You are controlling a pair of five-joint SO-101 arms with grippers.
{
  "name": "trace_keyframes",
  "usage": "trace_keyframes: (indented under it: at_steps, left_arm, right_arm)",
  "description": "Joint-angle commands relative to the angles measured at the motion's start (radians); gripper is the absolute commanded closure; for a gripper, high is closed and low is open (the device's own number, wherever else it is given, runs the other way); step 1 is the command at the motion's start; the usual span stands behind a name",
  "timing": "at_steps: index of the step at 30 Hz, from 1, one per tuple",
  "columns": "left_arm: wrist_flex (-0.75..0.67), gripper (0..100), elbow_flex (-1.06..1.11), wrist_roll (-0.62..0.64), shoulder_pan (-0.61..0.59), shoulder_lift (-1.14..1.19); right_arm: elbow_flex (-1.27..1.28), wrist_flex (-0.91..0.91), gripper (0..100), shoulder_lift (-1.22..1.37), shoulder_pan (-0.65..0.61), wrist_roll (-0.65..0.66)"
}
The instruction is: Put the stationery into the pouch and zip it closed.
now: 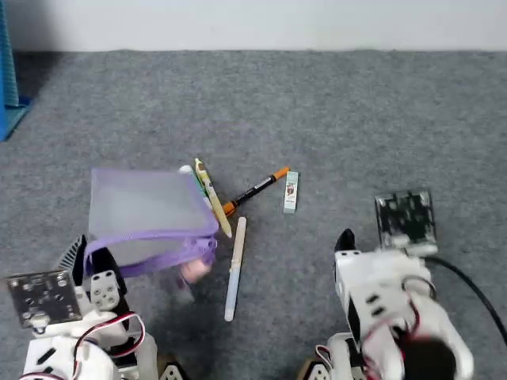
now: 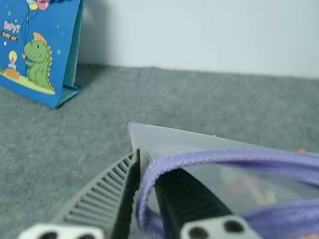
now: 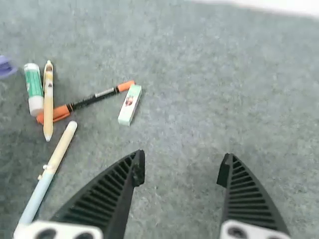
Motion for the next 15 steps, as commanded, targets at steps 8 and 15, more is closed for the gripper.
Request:
trace_keyframes:
  at_steps: [8,15]
  left_arm:
    - [0.049,99,-0.099,-0.029,-0.006,0.307]
    - [0.098,99,-0.280,0.066,-0.006,0.548]
  right_arm:
    - [-0.037,-0.205,75.1,0.433,0.004,-0.086]
    - [-0.040,-0.433,75.0,0.654,-0.015,-0.146]
